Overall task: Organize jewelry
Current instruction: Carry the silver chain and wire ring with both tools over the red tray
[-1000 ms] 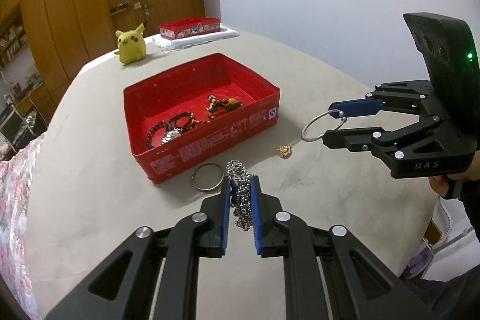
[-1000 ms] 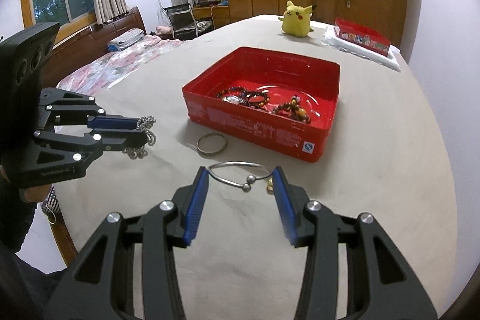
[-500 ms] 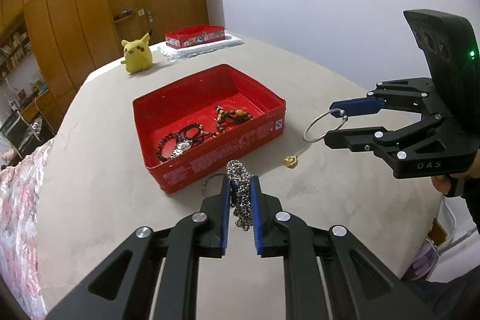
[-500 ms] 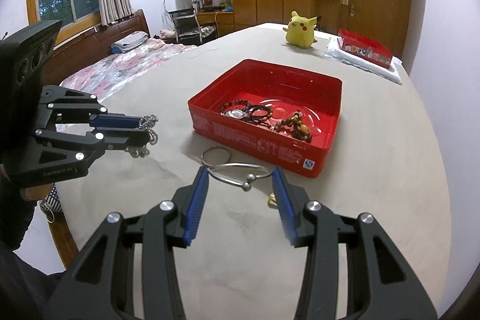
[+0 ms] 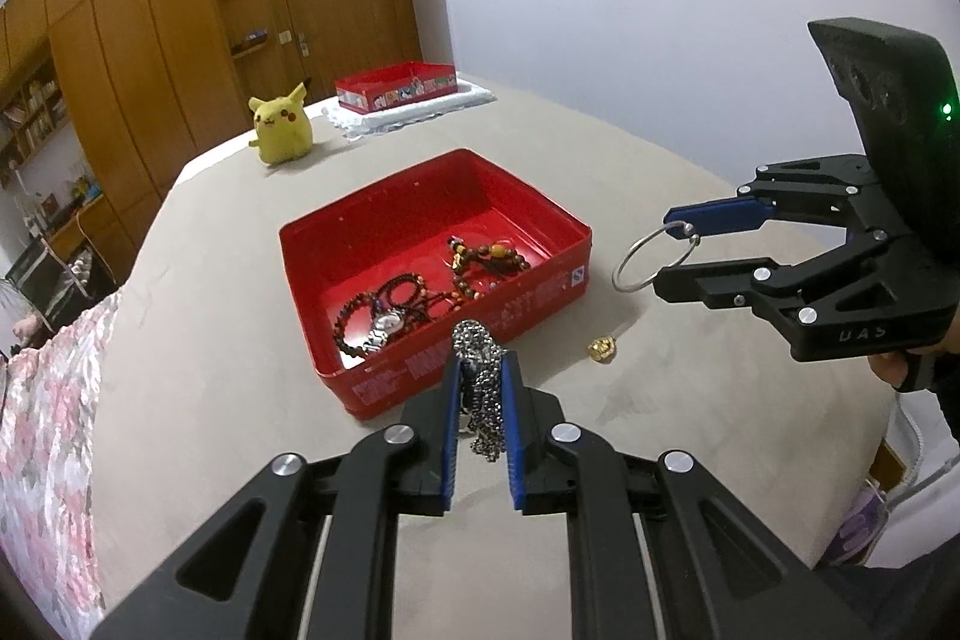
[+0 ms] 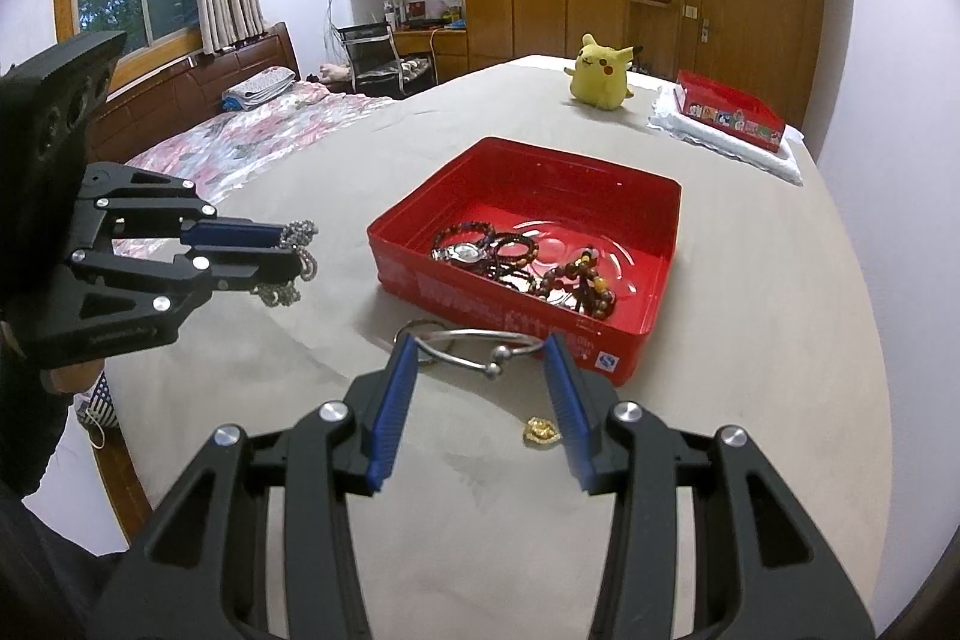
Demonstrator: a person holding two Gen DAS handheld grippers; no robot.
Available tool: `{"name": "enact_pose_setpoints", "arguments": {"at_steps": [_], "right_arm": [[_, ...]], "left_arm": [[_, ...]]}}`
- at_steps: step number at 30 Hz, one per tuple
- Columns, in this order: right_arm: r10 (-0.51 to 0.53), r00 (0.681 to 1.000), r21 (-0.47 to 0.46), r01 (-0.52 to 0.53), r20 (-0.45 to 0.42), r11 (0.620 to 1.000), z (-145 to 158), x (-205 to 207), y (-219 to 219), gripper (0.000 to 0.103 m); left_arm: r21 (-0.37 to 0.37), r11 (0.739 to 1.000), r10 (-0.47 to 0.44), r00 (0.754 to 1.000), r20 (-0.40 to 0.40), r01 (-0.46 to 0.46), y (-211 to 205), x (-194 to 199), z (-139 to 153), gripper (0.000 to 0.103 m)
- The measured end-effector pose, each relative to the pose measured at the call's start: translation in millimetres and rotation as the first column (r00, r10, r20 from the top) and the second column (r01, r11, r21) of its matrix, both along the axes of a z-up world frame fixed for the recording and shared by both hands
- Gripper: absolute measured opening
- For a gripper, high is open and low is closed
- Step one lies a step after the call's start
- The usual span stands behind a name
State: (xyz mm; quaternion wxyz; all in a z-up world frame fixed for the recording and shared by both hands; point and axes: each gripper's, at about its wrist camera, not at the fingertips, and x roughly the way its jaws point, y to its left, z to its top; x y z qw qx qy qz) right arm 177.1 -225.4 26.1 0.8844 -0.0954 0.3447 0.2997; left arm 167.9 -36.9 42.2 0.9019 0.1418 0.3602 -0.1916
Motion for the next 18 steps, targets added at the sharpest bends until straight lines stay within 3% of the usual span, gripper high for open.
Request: {"name": "enact_pose_setpoints", "arguments": {"at_steps": [18], "right_arm": [[-0.030,0.999,0.004,0.030,-0.023,1.000,6,70,11,0.042]], "left_arm": [[0.005,1.000,0.017,1.000,-0.009,-0.017,5,64,6,0.013]]}}
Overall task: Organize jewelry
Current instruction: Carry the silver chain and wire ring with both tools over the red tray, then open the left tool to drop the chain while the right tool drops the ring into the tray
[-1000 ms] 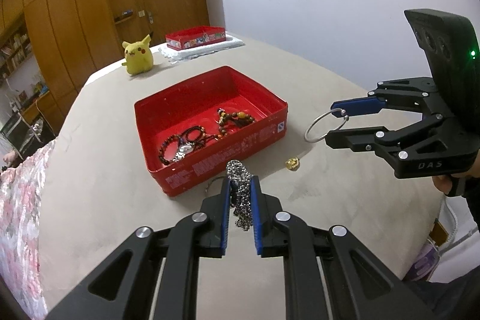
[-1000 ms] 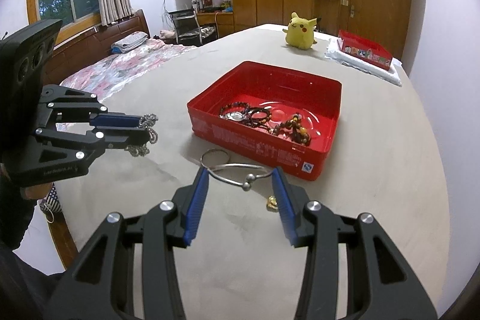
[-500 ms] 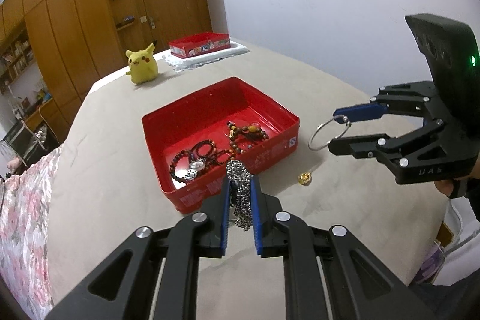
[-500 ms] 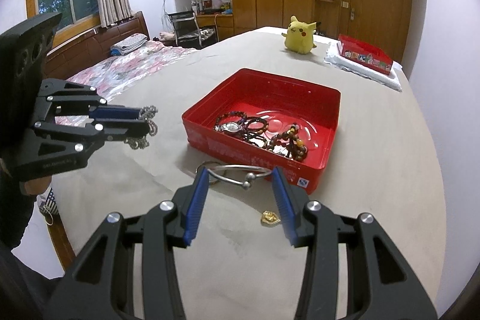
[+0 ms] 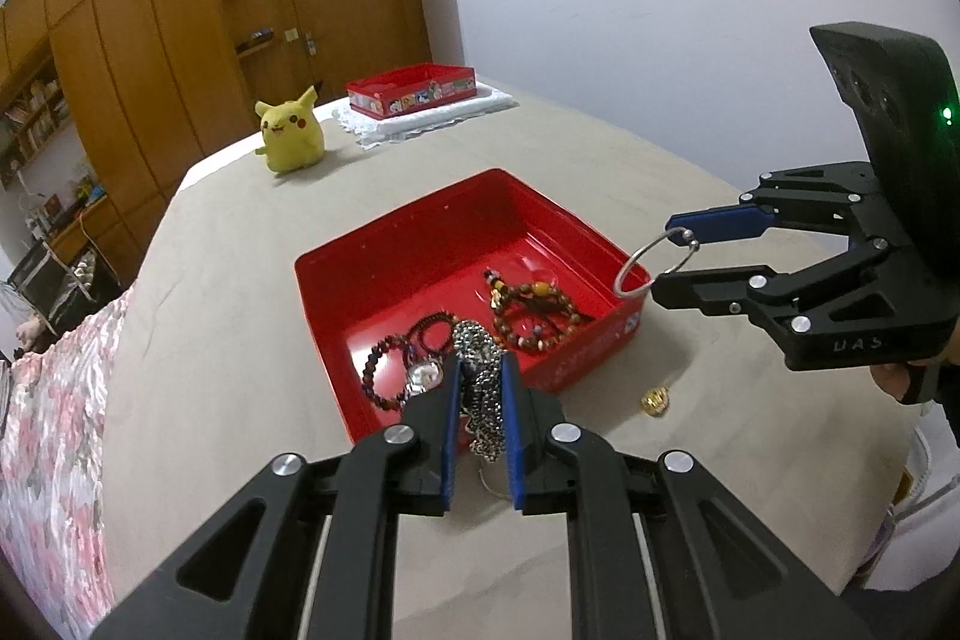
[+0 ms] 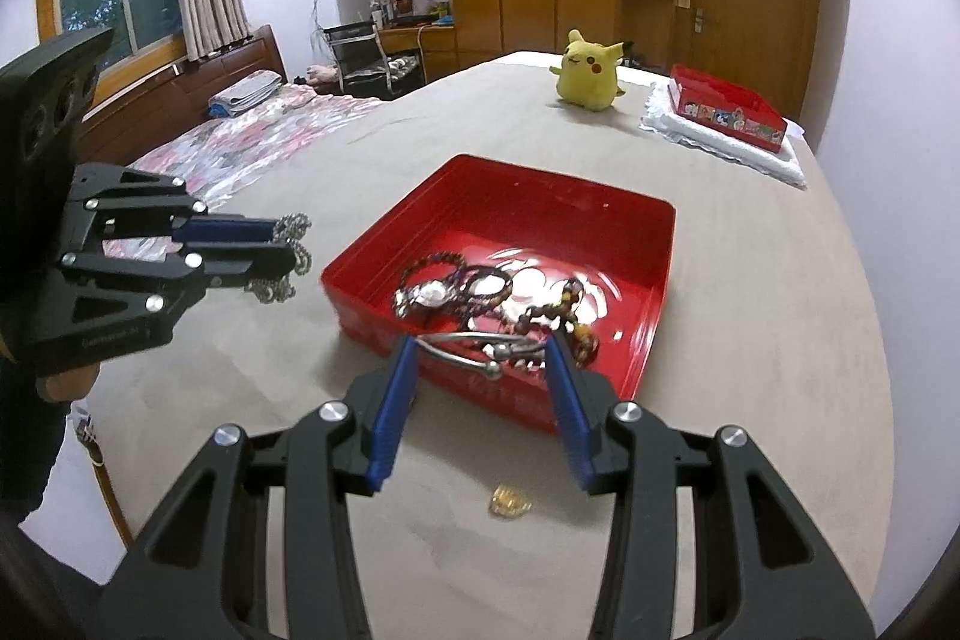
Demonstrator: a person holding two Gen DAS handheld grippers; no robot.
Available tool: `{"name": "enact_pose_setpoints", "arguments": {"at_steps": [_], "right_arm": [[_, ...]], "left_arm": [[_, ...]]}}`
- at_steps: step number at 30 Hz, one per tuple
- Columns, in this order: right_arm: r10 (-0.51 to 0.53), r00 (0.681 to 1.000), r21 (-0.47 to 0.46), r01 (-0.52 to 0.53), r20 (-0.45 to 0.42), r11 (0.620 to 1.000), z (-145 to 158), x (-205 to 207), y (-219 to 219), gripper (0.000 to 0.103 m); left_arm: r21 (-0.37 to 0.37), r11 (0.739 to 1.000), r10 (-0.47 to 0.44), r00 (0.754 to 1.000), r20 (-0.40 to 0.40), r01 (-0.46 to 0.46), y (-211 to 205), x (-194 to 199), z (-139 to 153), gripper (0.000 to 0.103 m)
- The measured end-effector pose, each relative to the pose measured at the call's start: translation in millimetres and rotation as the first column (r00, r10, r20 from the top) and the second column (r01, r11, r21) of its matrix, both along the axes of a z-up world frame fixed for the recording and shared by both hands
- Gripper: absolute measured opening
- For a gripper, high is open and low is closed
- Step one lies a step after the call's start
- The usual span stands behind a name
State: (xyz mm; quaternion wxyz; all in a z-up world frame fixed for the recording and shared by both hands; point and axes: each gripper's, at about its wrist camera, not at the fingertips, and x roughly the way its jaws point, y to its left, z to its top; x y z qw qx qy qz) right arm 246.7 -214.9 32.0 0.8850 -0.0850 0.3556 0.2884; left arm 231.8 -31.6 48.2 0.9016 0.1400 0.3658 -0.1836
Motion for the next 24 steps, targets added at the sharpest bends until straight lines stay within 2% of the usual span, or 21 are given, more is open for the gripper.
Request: {"name": "enact_pose_setpoints", "arguments": {"at_steps": [5,14,24], "right_arm": [[-0.018,1.000,-0.007,0.018,-0.022,1.000,-8,29,5,0.042],[-0.045,0.993,-0.045,0.040,-0.107,0.998,-49,90,18,0.042],[-0.053,0.985,-0.139,0.030,-0.165,0.990,-93,130,36,0.043]], "left_arm": [[-0.007,1.000,0.003,1.000,-0.020,-0.003,-1,27,-5,0.013],[-0.027,1.000,0.005,0.996,-0.086,-0.008,-4,82,-28,0.013],[-0.037,0.999,0.021,0.981,-0.191,-0.029,-6,124,-78,0.013]]}}
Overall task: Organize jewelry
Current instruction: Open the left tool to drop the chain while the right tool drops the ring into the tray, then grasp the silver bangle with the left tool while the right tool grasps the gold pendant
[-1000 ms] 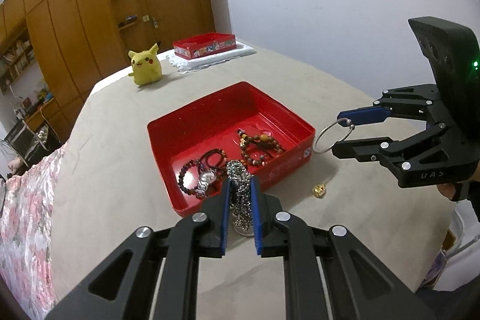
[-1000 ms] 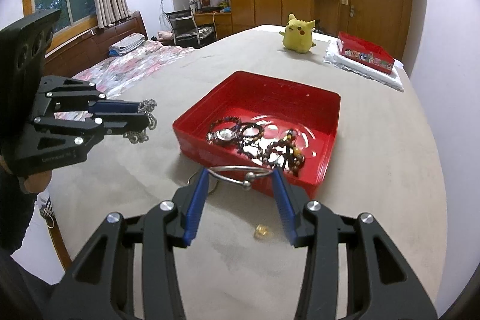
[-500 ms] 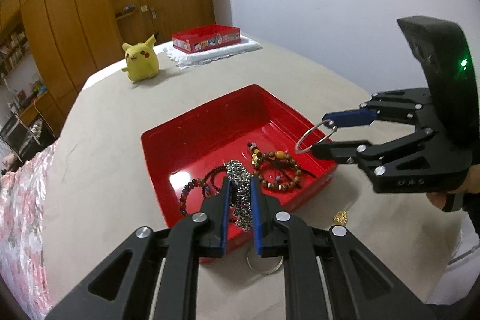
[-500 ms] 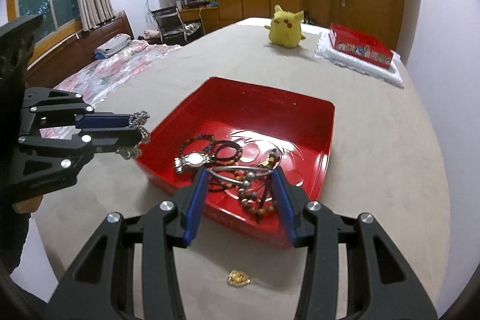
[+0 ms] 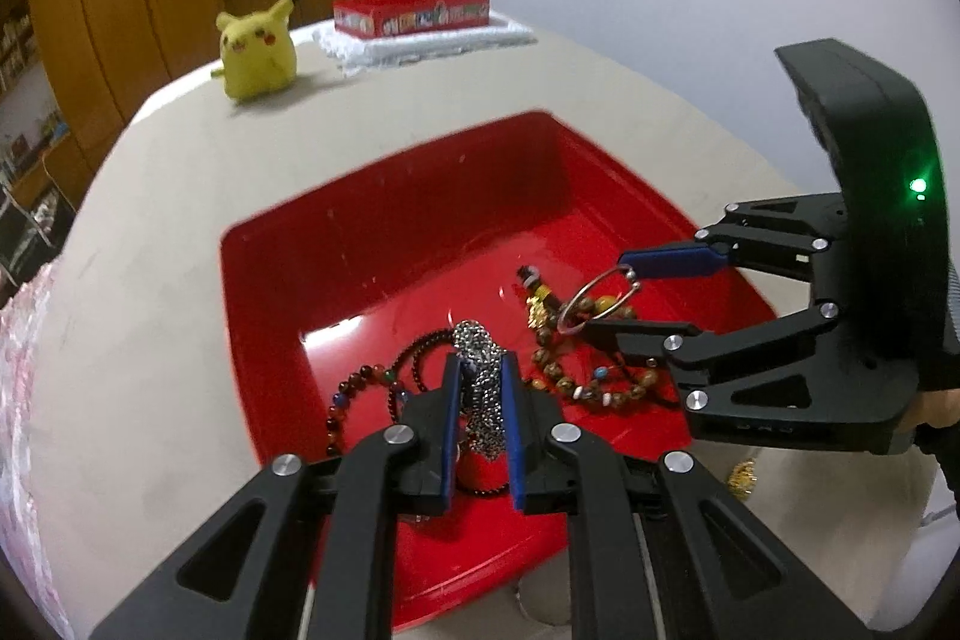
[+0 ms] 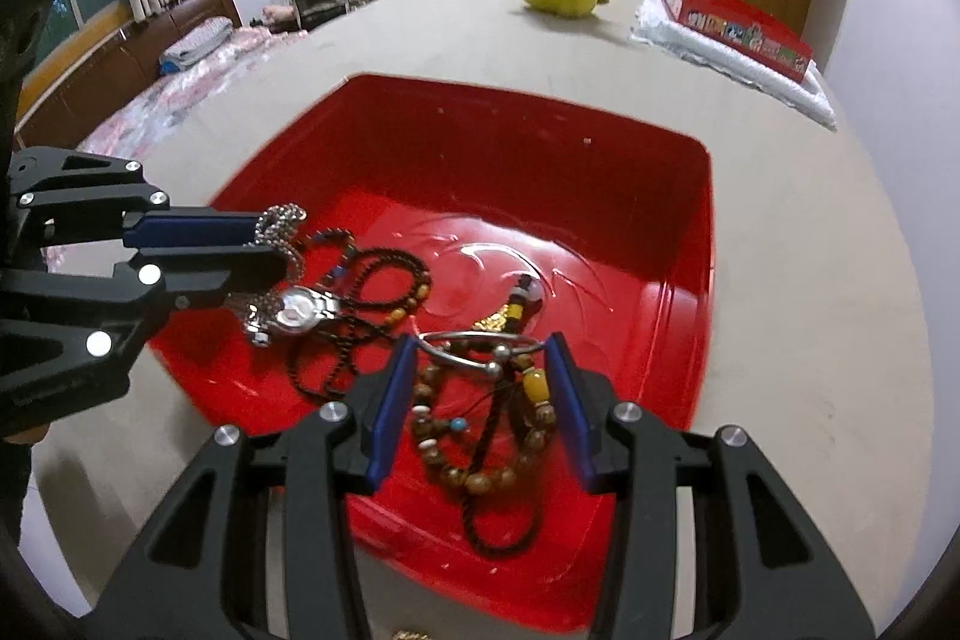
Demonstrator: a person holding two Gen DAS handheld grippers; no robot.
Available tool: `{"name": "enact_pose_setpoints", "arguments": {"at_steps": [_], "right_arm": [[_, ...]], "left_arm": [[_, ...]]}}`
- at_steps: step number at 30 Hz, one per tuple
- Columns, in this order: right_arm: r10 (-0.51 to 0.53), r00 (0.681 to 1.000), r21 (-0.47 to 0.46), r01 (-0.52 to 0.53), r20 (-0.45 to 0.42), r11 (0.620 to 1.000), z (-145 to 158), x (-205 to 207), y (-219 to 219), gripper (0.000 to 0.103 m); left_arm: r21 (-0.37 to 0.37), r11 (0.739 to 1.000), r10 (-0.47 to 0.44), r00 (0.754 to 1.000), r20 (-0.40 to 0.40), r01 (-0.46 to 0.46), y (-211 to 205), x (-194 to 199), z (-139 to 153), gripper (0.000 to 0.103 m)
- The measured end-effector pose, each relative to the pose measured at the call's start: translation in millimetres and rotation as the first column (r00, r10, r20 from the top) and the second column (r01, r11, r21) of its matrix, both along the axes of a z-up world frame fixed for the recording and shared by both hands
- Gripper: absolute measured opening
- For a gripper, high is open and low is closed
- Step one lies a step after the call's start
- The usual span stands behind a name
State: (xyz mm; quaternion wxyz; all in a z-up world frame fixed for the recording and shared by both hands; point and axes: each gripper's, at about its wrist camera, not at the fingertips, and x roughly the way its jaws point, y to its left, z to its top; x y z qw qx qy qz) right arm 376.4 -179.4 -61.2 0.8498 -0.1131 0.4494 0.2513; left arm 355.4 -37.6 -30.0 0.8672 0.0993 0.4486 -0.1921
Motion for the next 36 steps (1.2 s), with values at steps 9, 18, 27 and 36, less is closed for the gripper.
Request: {"name": "enact_pose_setpoints", "arguments": {"at_steps": [9,18,27,36], "right_arm": [[0.015,1.000,-0.064,-0.014,0.015,0.998,-11,-2,4,0.047],[-0.006,1.000,-0.045,0.007,0.030,0.999,-1,-18,-9,0.050],[-0.019,0.995,0.024,0.017,0.099,1.000,38,-65,-33,0.050],[-0.029,0.992,0.096,0.018,0.119,0.995,51,-132,-53,0.050]], "left_arm": [[-0.007,1.000,0.017,0.999,-0.035,-0.018,5,7,-19,0.016],[-0.013,1.000,0.018,1.000,0.003,-0.018,9,-9,0,0.034],[-0.013,1.000,0.001,0.995,0.104,0.000,18,-66,41,0.066],[-0.021,1.000,-0.017,0.991,0.134,0.020,26,-130,45,0.078]]}}
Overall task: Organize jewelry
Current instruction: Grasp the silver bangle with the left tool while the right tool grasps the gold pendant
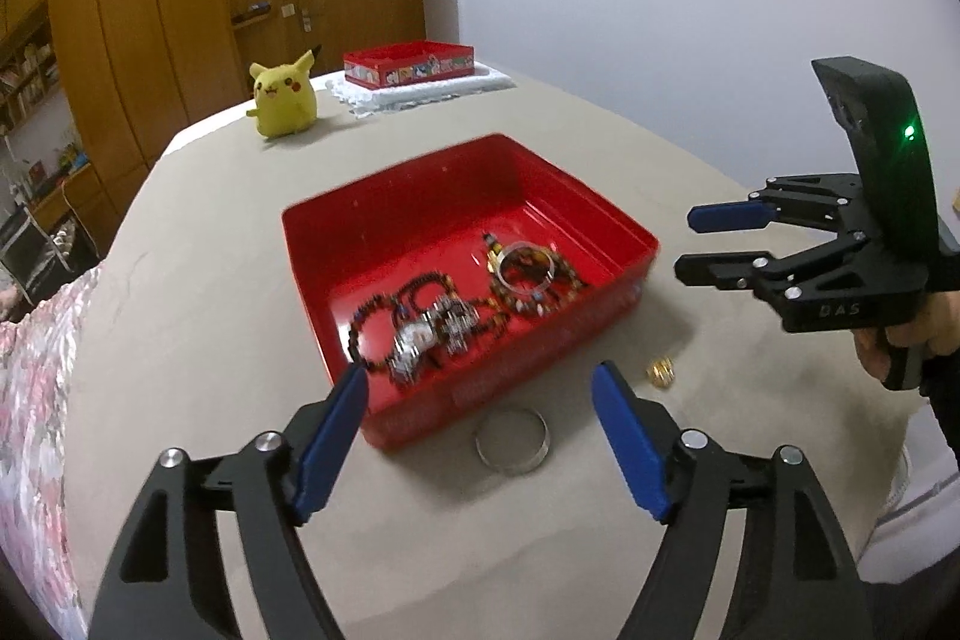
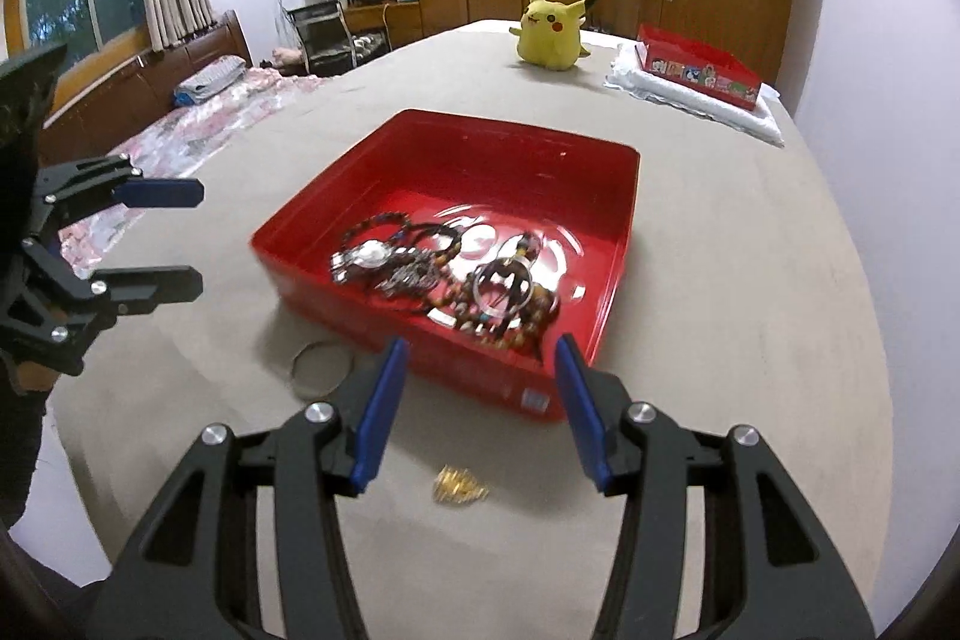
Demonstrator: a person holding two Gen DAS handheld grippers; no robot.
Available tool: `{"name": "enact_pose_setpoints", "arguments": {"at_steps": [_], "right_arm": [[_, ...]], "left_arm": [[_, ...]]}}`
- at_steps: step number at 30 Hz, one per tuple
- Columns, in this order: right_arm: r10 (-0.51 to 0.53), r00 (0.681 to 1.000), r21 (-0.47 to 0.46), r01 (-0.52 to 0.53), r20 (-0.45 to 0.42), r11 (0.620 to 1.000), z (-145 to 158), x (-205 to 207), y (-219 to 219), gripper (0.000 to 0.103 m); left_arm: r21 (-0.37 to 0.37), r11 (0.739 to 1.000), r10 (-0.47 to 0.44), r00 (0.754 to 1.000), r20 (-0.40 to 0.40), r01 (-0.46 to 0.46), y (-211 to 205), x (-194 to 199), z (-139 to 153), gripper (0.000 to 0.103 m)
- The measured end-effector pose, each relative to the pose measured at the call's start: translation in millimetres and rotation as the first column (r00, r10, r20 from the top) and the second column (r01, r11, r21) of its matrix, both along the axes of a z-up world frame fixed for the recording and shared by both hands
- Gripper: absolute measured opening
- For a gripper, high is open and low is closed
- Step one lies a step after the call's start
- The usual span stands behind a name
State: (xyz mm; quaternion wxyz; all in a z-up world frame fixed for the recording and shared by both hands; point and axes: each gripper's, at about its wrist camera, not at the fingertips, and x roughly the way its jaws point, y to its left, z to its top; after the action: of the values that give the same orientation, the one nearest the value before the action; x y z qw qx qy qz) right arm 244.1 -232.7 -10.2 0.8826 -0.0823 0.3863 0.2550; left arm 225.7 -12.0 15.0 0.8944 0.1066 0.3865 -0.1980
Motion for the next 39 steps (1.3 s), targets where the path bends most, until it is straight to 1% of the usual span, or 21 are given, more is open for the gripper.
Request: {"name": "enact_pose_setpoints", "arguments": {"at_steps": [4,8,9,13,23,32,39], "right_arm": [[0.001,1.000,0.003,0.000,-0.027,1.000,-15,-22,0,0.050],[-0.001,0.998,-0.001,0.001,-0.055,1.000,-32,-35,2,0.050],[-0.002,0.998,-0.004,0.002,-0.061,1.000,-37,-38,3,0.050],[-0.005,0.996,-0.004,0.004,-0.087,1.000,-50,-43,4,0.050],[-0.028,0.990,-0.016,0.026,-0.138,1.000,-77,-35,-3,0.049],[-0.028,0.986,-0.029,0.024,-0.164,0.999,-92,-23,-1,0.048],[-0.021,0.988,-0.035,0.016,-0.154,0.999,-93,-13,6,0.048]], "left_arm": [[0.003,1.000,-0.004,1.000,-0.025,0.004,-3,-16,-17,0.079],[0.007,1.000,0.002,0.999,-0.053,-0.002,-7,-26,-37,0.079],[-0.002,1.000,0.002,0.998,-0.067,-0.002,-8,-27,-43,0.079],[0.000,1.000,0.021,0.996,-0.087,-0.021,-10,-27,-59,0.079],[0.002,0.999,0.052,0.988,-0.147,-0.052,-14,-11,-92,0.079],[0.046,0.996,0.081,0.980,-0.180,-0.074,-19,3,-114,0.079],[0.049,0.996,0.088,0.980,-0.177,-0.080,-20,14,-118,0.082]]}}
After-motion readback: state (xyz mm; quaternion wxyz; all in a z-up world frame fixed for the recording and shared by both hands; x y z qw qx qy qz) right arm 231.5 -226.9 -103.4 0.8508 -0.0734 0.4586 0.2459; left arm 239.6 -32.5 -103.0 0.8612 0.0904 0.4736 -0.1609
